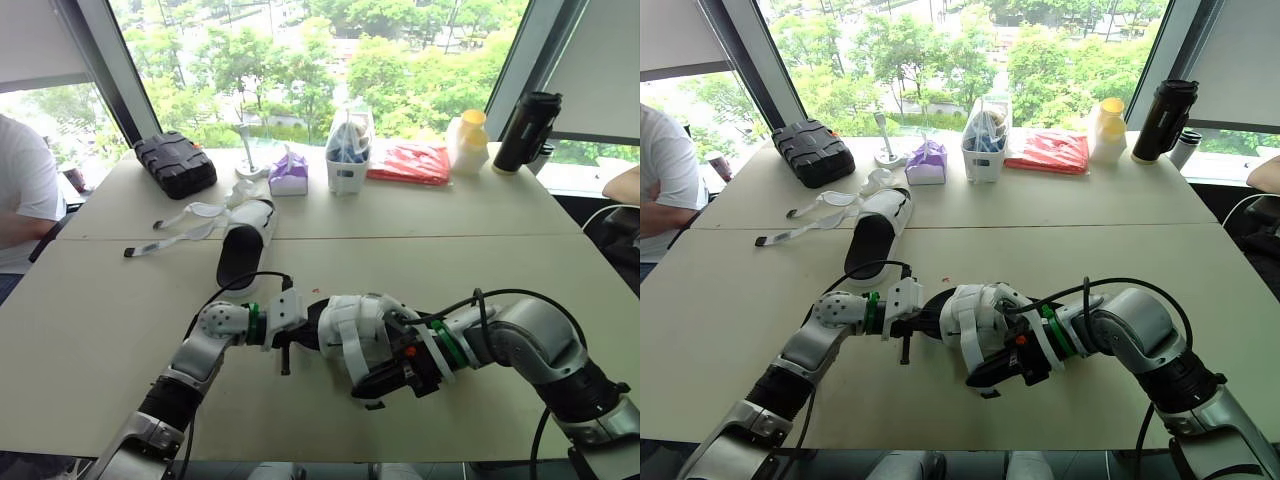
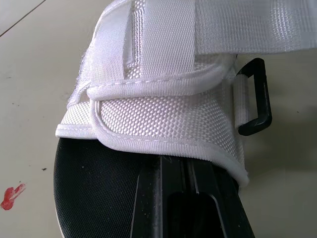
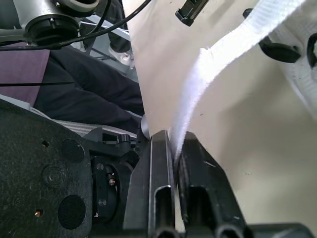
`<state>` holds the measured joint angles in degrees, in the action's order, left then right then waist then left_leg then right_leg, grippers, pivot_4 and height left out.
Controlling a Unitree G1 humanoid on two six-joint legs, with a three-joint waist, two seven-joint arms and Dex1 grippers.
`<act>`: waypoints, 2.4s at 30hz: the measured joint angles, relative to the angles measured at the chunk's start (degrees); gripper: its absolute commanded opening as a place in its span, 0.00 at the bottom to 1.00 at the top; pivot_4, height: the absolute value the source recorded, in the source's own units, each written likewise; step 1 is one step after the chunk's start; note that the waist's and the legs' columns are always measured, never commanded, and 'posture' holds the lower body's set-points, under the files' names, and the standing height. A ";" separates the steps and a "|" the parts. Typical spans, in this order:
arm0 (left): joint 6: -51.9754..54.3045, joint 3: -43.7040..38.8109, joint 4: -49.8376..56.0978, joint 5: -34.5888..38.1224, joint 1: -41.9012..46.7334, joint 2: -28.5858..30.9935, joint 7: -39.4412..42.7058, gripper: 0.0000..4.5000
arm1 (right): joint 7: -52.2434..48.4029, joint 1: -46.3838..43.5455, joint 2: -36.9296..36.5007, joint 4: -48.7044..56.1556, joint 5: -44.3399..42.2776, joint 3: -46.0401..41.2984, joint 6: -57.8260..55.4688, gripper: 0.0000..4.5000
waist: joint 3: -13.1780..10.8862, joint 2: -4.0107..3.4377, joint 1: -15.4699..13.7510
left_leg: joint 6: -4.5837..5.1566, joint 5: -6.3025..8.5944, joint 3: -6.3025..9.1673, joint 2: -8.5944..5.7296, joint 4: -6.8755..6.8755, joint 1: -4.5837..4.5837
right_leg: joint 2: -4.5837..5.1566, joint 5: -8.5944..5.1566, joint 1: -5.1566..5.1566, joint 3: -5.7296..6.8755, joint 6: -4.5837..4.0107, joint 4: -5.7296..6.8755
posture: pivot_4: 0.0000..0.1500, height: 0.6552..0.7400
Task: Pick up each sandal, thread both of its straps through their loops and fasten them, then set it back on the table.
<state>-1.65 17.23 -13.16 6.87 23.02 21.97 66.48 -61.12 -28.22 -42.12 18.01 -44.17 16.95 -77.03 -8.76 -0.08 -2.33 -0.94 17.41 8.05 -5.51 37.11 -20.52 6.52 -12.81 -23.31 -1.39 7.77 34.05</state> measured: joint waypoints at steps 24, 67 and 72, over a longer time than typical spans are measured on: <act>-0.16 0.02 -0.75 -0.04 -0.05 -0.83 -0.65 0.00 | 11.95 -11.93 16.95 -16.47 -2.02 -9.48 -2.83 0.01 | 0.19 -0.01 0.07 | 0.10 0.04 0.13 -0.37 0.04 0.12 | 0.30 0.01 -0.02 0.07 0.02 0.12 | 1.00 1.00; -0.86 0.18 -1.12 -0.05 0.08 -0.83 -0.48 0.00 | 13.62 -8.18 13.45 -10.64 0.02 -10.29 -0.90 0.01 | 0.26 0.09 0.02 | 0.11 0.05 0.15 -0.35 0.03 0.06 | 0.31 -0.04 0.06 0.07 0.16 0.07 | 1.00 1.00; -1.36 0.19 -1.47 -0.04 0.19 -0.84 -0.47 0.00 | 14.21 -8.18 13.51 -9.60 -0.23 -10.51 -2.06 0.01 | 0.26 0.09 0.02 | 0.11 0.05 0.14 -0.35 0.03 0.06 | 0.31 -0.04 0.06 0.07 0.16 0.08 | 1.00 1.00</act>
<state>-3.02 17.42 -14.63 6.83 23.21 21.13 66.00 -46.91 -36.40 -28.62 8.40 -44.40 6.44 -79.09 -8.50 0.00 -2.31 -0.83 17.46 8.19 -5.86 37.14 -20.45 6.83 -12.85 -23.26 -1.32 7.94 34.13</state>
